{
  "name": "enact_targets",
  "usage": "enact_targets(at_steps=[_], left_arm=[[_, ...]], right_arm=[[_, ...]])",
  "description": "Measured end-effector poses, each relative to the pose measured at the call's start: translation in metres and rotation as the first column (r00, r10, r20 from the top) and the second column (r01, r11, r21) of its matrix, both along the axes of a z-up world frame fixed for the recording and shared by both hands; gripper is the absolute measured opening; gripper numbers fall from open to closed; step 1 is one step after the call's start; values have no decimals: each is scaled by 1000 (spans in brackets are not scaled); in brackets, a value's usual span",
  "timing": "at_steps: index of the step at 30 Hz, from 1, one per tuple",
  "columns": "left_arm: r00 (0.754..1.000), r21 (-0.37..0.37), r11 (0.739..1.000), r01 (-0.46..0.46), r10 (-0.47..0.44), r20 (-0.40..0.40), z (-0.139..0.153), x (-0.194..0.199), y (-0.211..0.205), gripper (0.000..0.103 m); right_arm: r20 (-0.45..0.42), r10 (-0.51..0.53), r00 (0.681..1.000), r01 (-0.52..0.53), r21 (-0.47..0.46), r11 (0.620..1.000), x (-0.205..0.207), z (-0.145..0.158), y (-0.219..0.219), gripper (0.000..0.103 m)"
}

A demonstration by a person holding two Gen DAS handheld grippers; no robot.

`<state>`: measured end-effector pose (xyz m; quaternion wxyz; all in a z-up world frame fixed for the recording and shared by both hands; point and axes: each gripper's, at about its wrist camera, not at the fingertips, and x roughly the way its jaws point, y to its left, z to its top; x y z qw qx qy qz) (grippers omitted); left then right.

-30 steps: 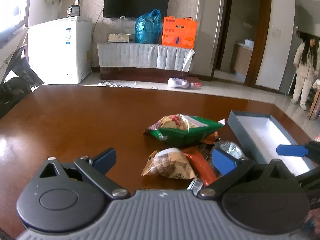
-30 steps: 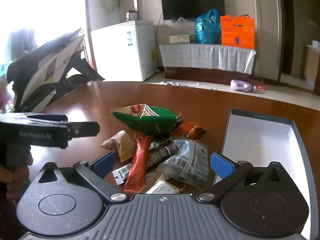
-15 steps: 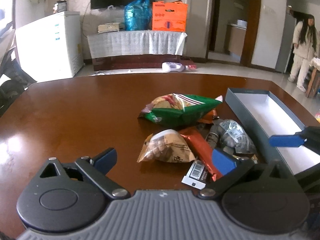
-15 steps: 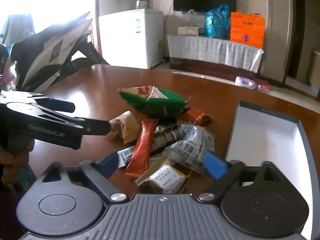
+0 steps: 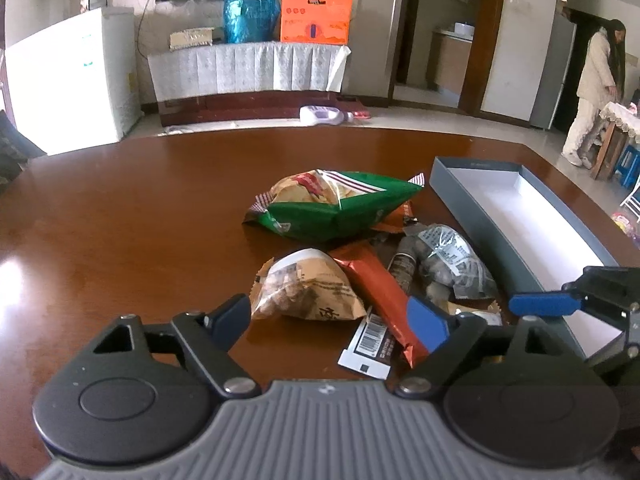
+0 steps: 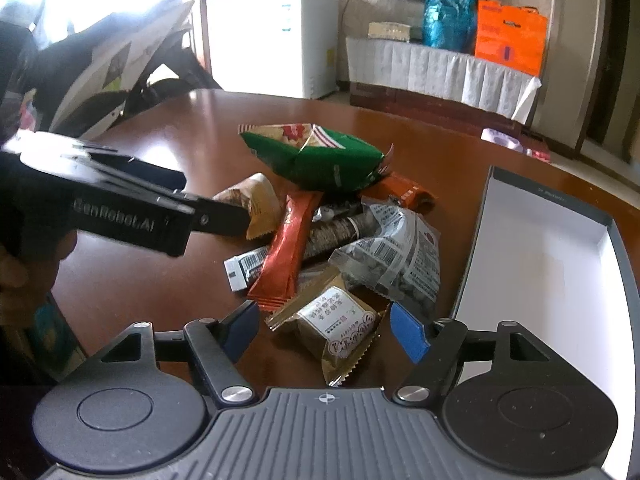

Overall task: Organize snacks
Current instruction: 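Grasp the clear nut bag with the left gripper while the right grasps the beige cookie packet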

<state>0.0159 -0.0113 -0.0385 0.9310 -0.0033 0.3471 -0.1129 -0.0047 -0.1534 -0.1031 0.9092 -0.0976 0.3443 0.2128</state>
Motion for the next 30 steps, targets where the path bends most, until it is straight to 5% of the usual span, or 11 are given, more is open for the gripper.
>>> enact_targets(at_steps=[30], left_arm=[[987,-68,997,-40,28,-160,-36,64,11,83]], right_arm=[[12,66,998,-64,-82,995,8,-8,10,72]])
